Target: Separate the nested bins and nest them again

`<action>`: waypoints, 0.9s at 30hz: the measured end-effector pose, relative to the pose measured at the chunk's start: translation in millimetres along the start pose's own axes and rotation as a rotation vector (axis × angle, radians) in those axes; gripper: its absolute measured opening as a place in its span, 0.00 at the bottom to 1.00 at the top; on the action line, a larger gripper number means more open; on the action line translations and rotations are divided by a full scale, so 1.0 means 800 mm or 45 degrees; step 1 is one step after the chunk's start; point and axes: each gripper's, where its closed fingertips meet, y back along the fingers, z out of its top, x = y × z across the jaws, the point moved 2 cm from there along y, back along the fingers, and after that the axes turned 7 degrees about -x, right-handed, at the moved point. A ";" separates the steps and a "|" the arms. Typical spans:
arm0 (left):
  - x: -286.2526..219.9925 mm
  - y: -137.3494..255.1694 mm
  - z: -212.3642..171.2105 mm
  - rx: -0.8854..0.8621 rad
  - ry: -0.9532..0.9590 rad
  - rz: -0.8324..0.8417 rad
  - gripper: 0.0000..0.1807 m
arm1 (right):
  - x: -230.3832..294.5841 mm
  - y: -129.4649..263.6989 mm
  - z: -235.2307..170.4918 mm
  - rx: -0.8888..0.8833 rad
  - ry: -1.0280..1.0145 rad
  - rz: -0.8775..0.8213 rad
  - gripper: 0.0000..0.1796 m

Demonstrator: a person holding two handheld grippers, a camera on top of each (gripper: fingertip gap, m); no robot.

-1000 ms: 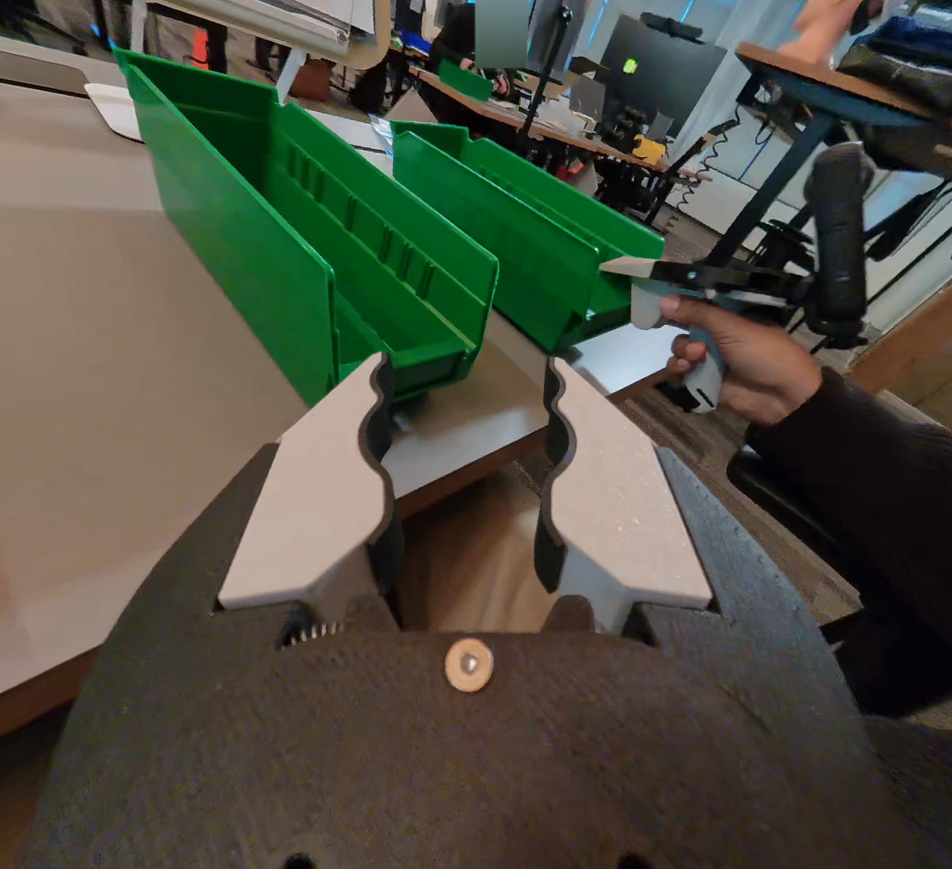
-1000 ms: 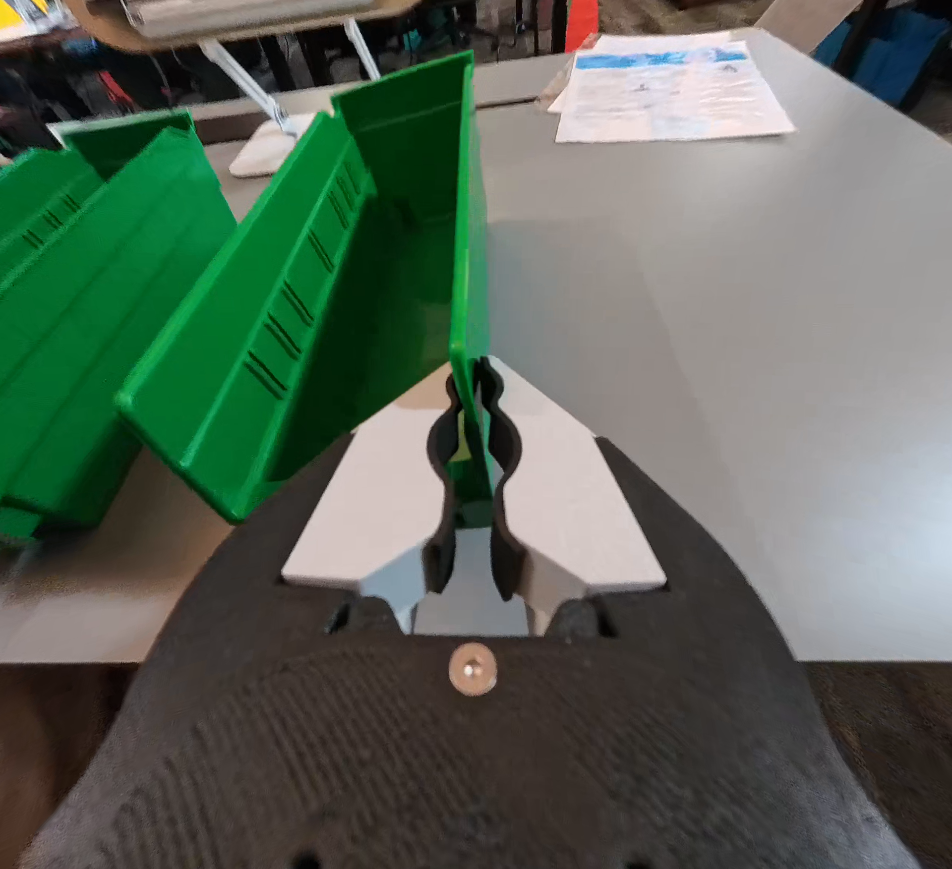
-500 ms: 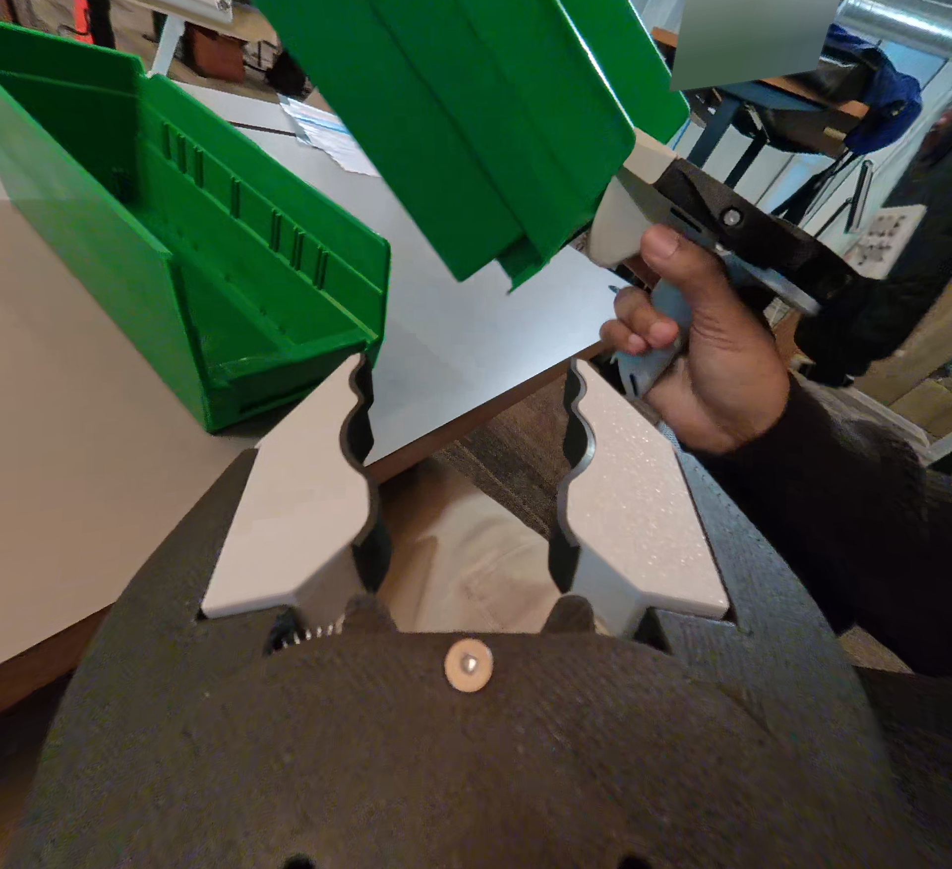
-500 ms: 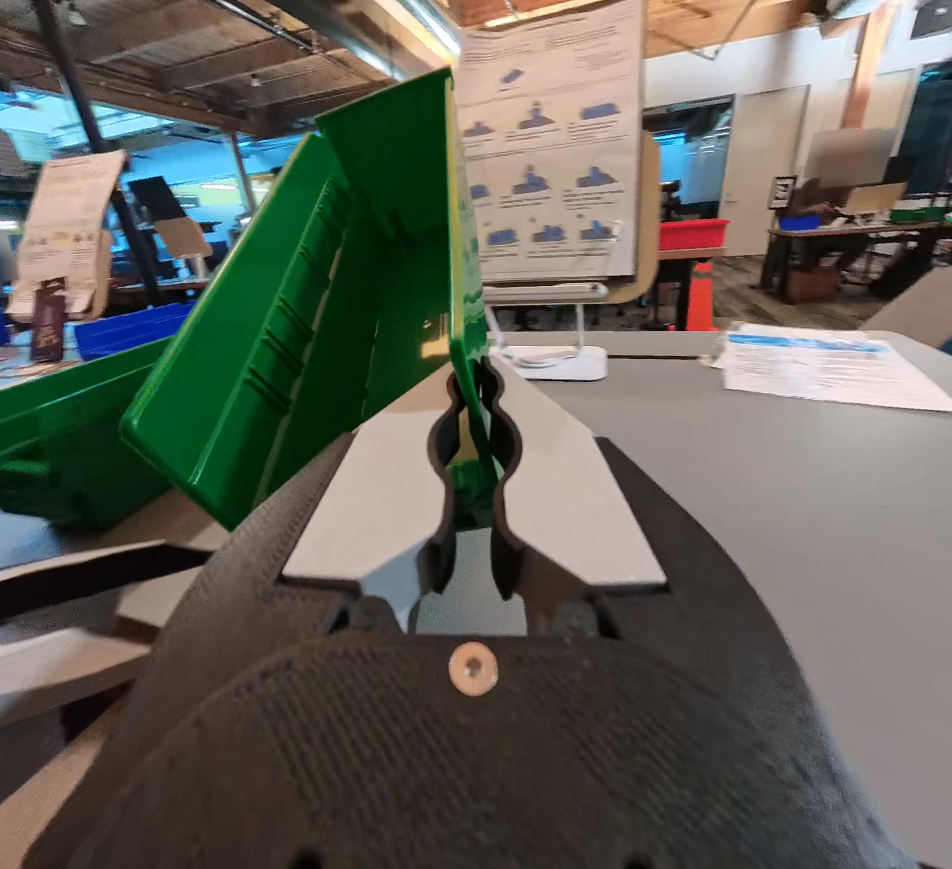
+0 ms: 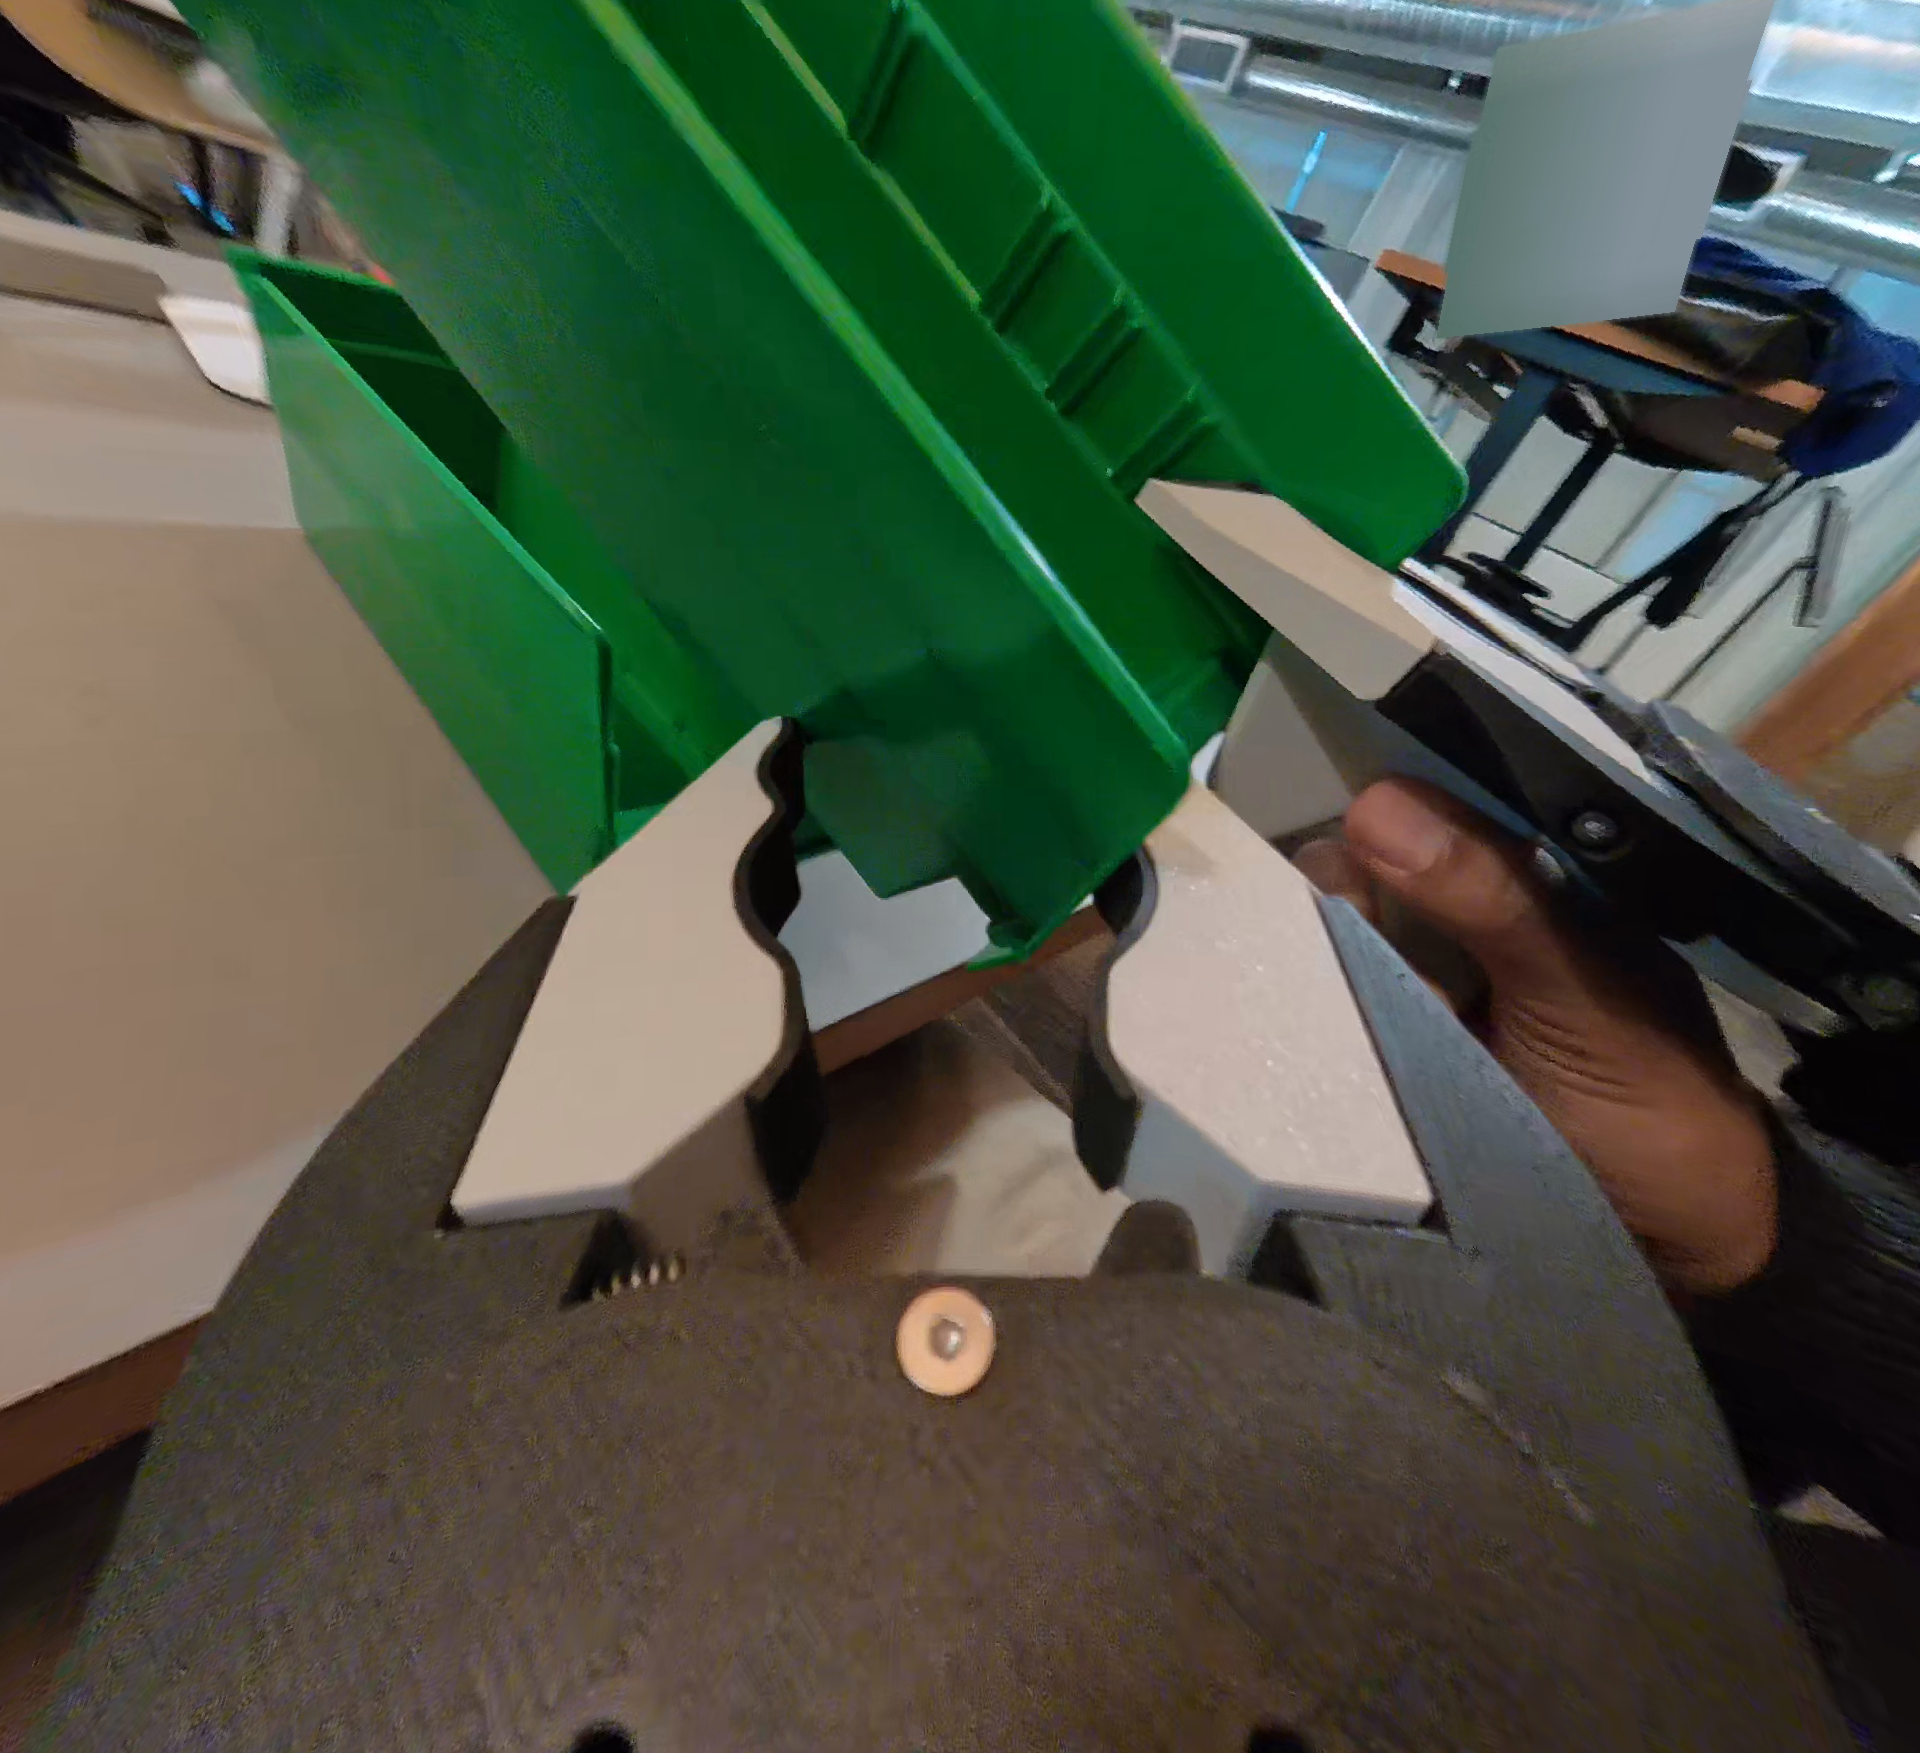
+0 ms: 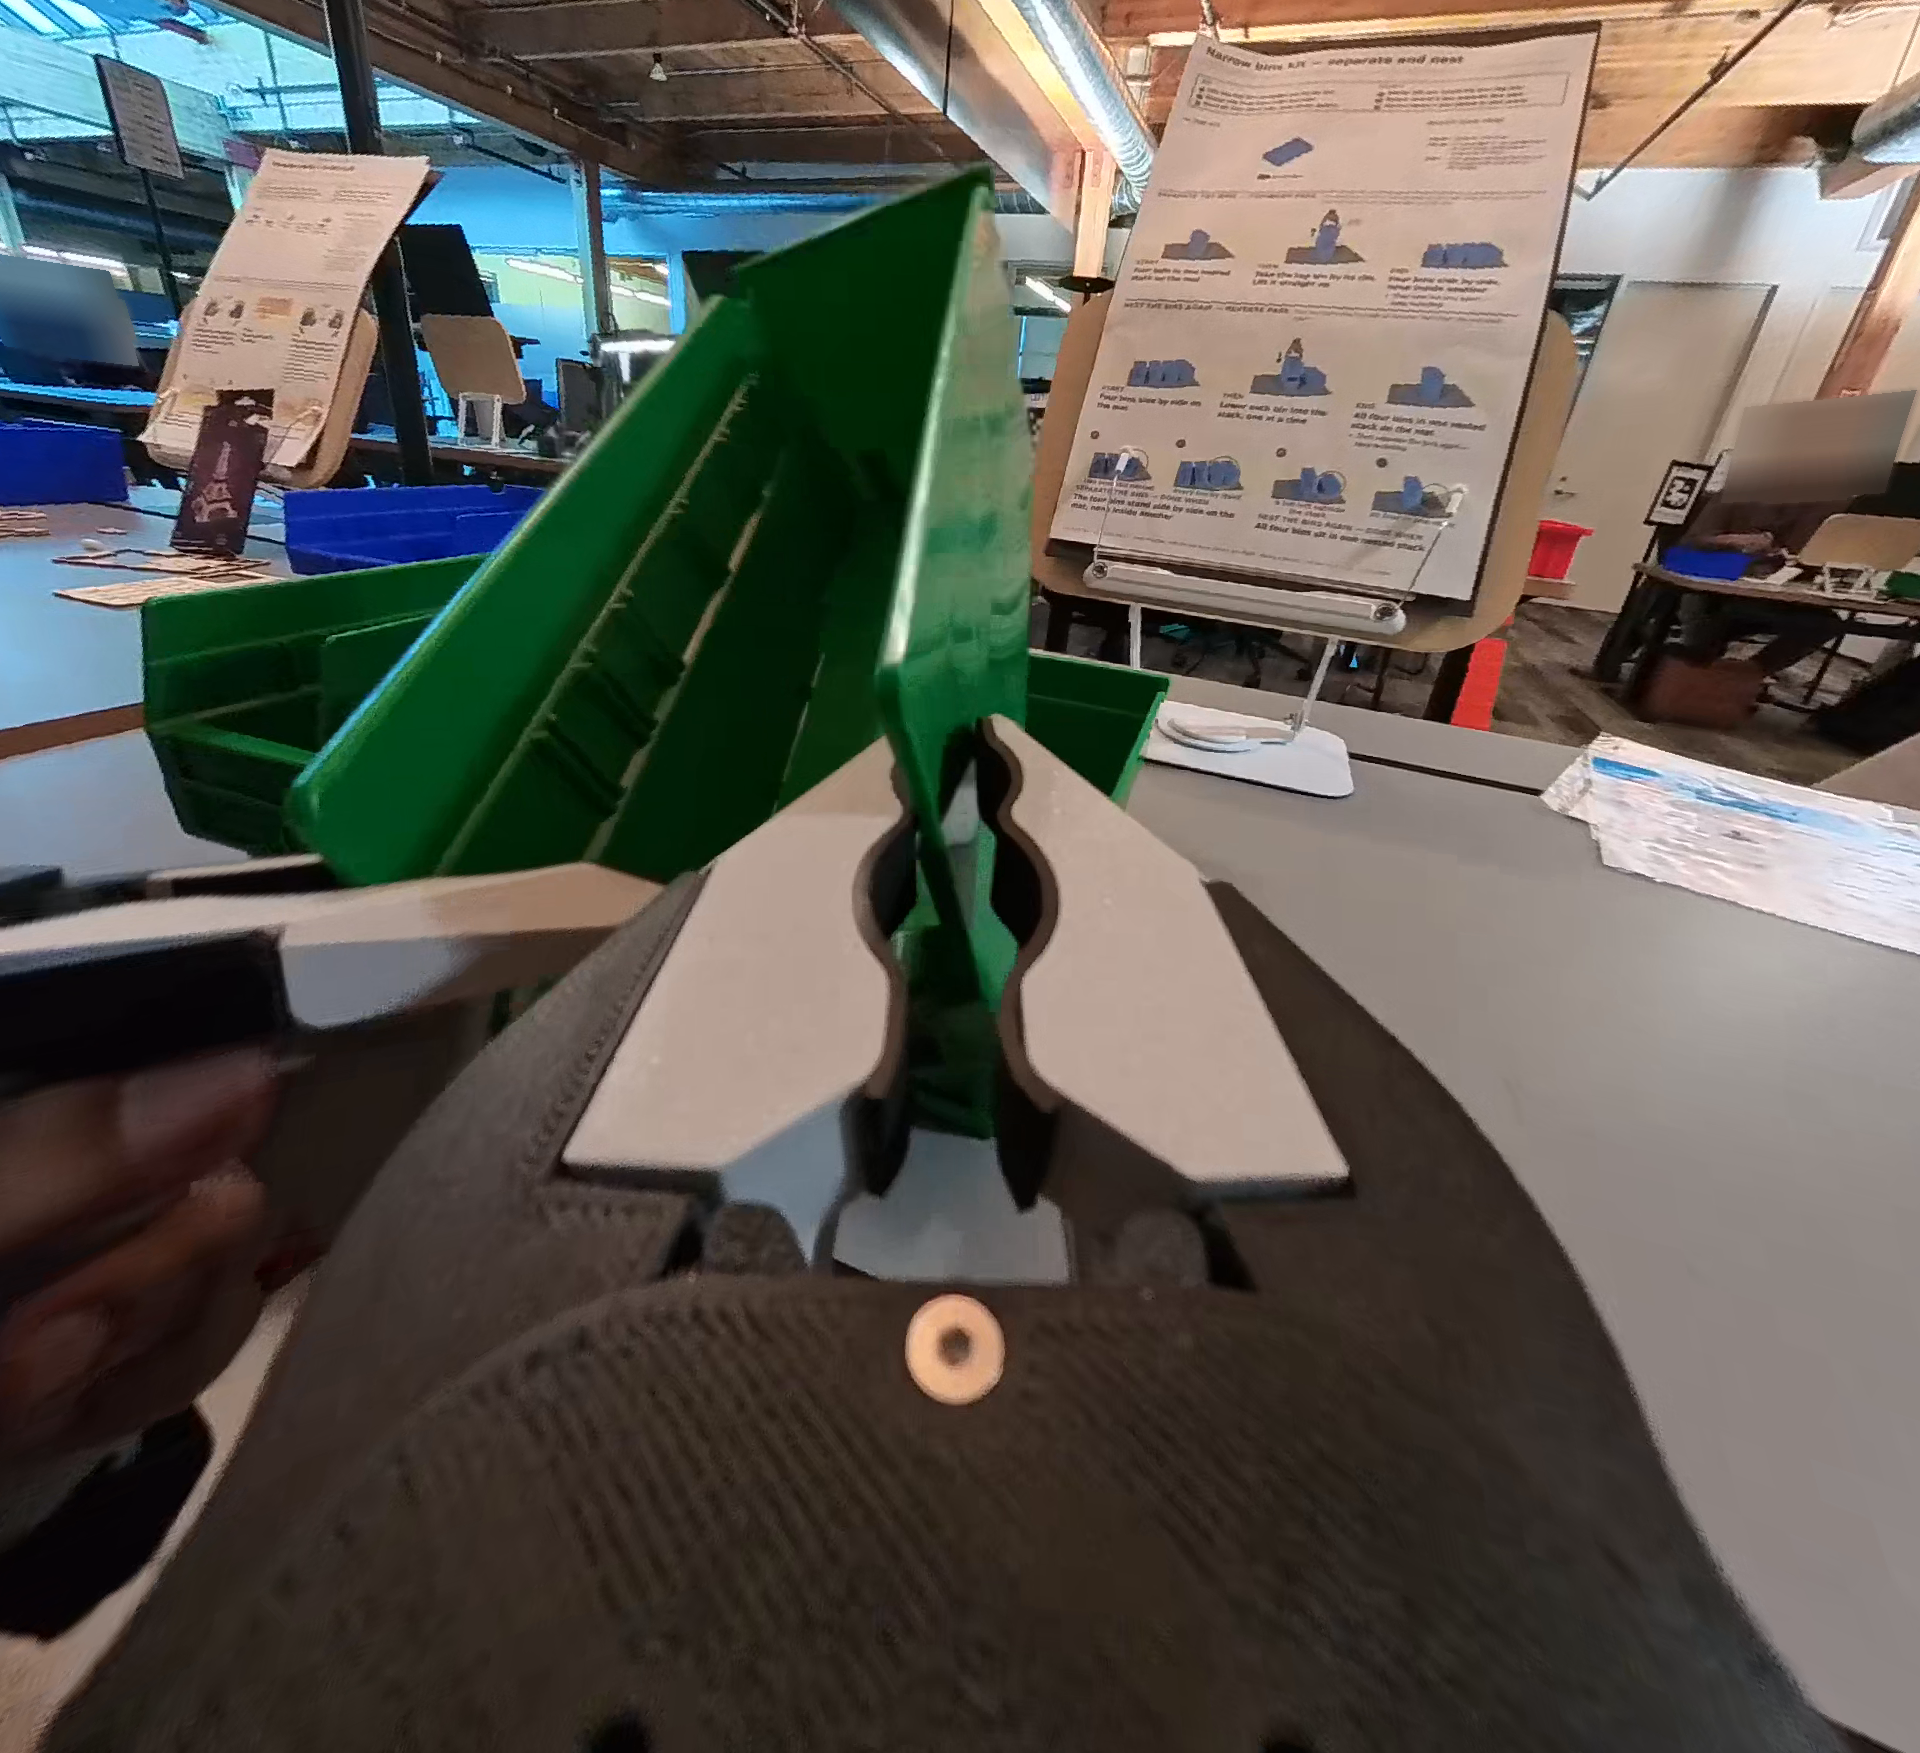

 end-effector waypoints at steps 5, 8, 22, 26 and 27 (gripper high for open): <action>0.010 0.001 0.008 -0.019 -0.067 0.039 0.20 | 0.011 0.002 0.005 -0.044 0.045 0.061 0.08; 0.024 0.004 0.016 -0.052 -0.058 0.101 0.10 | 0.028 0.006 0.009 -0.081 0.114 0.133 0.12; 0.110 0.037 0.119 -0.279 -0.195 0.275 0.00 | 0.073 0.017 0.000 -0.139 0.275 0.319 0.13; 0.177 0.079 0.173 -0.400 -0.217 0.502 0.00 | 0.046 0.008 -0.016 -0.053 0.203 0.265 0.13; 0.195 0.093 0.187 -0.426 -0.241 0.572 0.00 | 0.040 0.006 -0.021 -0.027 0.174 0.255 0.13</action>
